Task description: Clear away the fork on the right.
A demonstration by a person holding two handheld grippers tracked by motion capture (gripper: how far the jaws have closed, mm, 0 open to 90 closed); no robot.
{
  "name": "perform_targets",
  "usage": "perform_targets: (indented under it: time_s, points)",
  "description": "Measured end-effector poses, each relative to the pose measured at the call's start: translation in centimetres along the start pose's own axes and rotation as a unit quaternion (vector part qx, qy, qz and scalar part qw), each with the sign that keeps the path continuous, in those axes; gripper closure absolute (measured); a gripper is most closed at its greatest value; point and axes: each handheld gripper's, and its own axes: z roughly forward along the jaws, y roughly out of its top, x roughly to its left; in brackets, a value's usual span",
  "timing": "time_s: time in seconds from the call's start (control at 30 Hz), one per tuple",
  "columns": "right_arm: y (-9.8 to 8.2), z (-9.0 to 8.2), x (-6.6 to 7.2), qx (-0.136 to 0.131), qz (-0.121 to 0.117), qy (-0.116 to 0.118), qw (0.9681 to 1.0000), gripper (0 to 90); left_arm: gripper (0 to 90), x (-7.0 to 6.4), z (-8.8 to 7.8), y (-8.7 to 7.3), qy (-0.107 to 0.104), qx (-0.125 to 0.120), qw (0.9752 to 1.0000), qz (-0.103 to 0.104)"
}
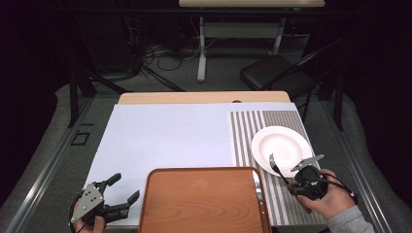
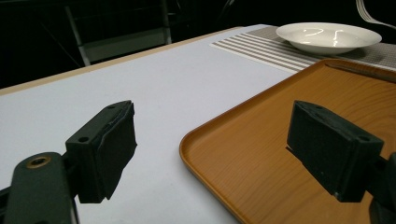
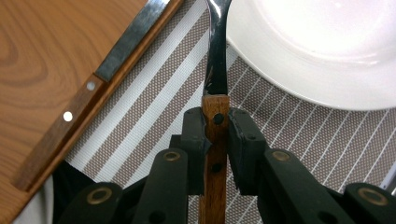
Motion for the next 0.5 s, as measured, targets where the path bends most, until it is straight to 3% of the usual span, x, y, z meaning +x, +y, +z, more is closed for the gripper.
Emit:
perform_targets:
  time_s: [0.03, 0.07, 0.23, 0.43, 0.5]
  points:
    - [-0.2, 0.2, 0.0, -0.024, 0.012, 0.002, 0.9996, 77.5, 15.7, 0.0, 0.0, 0.0, 0.0, 0.0, 1.0, 0.0]
    - [-0.1, -0.1, 0.0, -0.005, 0.013, 0.0, 0.9999, 77.5, 15.7, 0.0, -0.1, 0.0, -0.002, 0.001, 1.0, 0.001]
    - [-0.8, -0.6, 0.0, -0.031, 0.061, 0.01, 0.9976, 77.4, 15.7, -0.1, -0.2, 0.1, 0.0, -0.002, 1.0, 0.002]
    - [-1.3, -1.1, 1.3, -0.037, 0.072, -0.023, 0.9964, 77.4, 15.7, -0.2, -0.2, 0.0, 0.0, -0.001, 1.0, 0.0]
    - [-1.4, -1.3, 1.7, -0.044, 0.08, -0.02, 0.9956, 77.4, 15.7, -0.2, -0.2, 0.1, -0.001, -0.001, 1.0, 0.002]
